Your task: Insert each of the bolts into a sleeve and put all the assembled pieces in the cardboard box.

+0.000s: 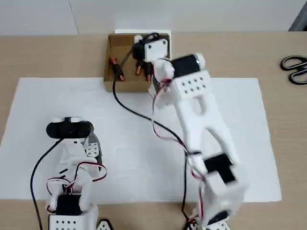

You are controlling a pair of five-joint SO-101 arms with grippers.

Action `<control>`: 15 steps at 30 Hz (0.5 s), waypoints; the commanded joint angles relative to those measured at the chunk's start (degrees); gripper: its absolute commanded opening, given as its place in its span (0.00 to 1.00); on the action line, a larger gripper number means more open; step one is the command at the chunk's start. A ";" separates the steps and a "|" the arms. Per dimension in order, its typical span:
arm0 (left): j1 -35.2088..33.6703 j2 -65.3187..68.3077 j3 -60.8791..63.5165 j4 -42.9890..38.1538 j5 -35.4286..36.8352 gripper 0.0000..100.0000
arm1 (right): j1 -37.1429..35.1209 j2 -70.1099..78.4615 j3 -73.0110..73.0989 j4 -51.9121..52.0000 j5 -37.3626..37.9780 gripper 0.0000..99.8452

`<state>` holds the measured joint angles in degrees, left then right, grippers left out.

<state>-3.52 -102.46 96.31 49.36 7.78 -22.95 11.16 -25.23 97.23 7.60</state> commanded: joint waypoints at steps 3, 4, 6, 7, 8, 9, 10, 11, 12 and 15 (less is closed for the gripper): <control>0.26 -0.53 -0.13 0.26 0.09 0.01 | 0.31 -25.27 17.67 -0.57 -0.44 0.17; 0.26 -0.53 -0.13 0.26 0.09 0.01 | 0.31 -29.32 20.92 -0.66 -1.14 0.13; 0.26 -0.53 -0.13 0.26 0.09 0.01 | 0.40 -36.70 27.69 -1.63 -2.37 0.04; 0.26 -0.53 -0.13 0.26 0.09 0.01 | 0.40 -40.22 31.12 -2.24 -2.90 0.00; 0.26 -0.53 -0.13 0.26 0.09 0.01 | 0.40 -43.74 34.37 -2.95 -3.25 0.01; 0.26 -0.53 -0.13 0.26 0.09 0.01 | 0.40 -46.99 37.98 -3.56 -3.60 0.02; 0.26 -0.53 -0.13 0.26 0.09 0.01 | 0.40 -50.24 41.49 -4.00 -4.31 0.02; 0.26 -0.53 -0.13 0.26 0.09 0.01 | 0.40 -53.49 45.80 -4.70 -5.36 0.02; 0.44 -0.53 -0.13 0.44 0.09 0.01 | 0.40 -56.66 50.46 -6.02 -6.77 0.02; 4.31 -0.53 -0.40 2.64 -0.09 0.01 | 2.77 -67.38 65.14 -14.11 -12.48 0.01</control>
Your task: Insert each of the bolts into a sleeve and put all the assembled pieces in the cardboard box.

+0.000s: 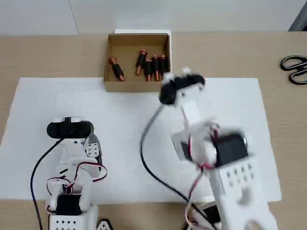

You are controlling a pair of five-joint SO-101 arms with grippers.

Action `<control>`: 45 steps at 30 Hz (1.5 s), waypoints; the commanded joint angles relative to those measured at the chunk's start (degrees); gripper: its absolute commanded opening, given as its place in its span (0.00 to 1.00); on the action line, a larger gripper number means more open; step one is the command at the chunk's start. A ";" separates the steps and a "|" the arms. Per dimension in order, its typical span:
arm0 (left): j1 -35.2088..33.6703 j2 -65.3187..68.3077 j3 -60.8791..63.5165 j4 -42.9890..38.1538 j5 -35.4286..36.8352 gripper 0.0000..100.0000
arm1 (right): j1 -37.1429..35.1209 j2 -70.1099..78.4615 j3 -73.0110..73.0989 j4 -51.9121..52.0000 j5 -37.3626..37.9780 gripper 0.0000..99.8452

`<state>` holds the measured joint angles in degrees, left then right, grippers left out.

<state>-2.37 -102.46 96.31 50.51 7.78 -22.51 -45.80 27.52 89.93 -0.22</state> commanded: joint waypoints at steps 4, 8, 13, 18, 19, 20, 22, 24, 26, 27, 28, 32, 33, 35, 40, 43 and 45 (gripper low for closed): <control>8.44 -0.62 -0.84 2.29 -0.18 0.01 | 11.65 -28.26 30.77 -19.56 -12.40 0.01; 9.32 -0.62 -0.84 2.11 -0.18 0.01 | 16.22 -46.64 45.71 -25.80 -9.23 0.00; 9.32 -0.62 -0.84 2.29 -0.18 0.01 | 15.16 -58.59 53.10 -22.55 5.71 0.00; 9.32 -0.62 -0.84 2.37 -0.18 0.01 | 14.73 -56.92 56.70 -22.37 -0.44 0.00; 9.32 -0.62 -0.84 2.37 -0.18 0.01 | 14.73 -57.19 57.32 -22.11 -1.32 0.00; 9.32 -0.62 -0.84 2.37 -0.18 0.01 | 14.81 -57.54 58.11 -21.85 -1.76 0.00; 9.23 -0.62 -0.84 2.37 0.00 0.01 | 15.08 -58.07 60.48 -21.85 -1.76 0.00; 9.14 -0.62 -0.84 2.46 0.09 0.01 | 15.08 -58.07 63.21 -22.02 -1.76 0.00; 8.09 -0.62 -1.01 3.52 -0.18 0.01 | 15.08 -58.15 64.70 -22.29 -1.93 0.00; 6.95 -0.62 -1.19 4.31 -0.18 0.01 | 15.08 -58.15 64.62 -22.29 -1.93 0.00; 5.45 -0.62 -1.63 5.01 -0.18 0.01 | 15.08 -58.15 64.62 -22.29 -1.93 0.00; -0.18 -0.62 -2.15 6.95 0.09 0.01 | 15.08 -58.15 64.62 -22.29 -1.93 0.00; -0.97 -0.62 -2.15 7.12 0.09 0.01 | 15.16 -58.15 64.62 -22.29 -2.11 0.00; -1.76 -0.62 -2.15 7.03 0.09 0.01 | 15.08 -58.15 64.62 -22.29 -2.11 0.00; -1.67 -0.62 -2.15 6.95 0.09 0.01 | 14.99 -58.15 64.62 -22.29 -2.11 0.00; -1.67 -0.62 -2.15 6.95 0.09 0.01 | 14.99 -58.15 64.62 -22.29 -2.11 0.00; -1.67 -0.62 -2.15 6.95 0.09 0.01 | 14.99 -58.15 64.62 -22.29 -2.11 0.00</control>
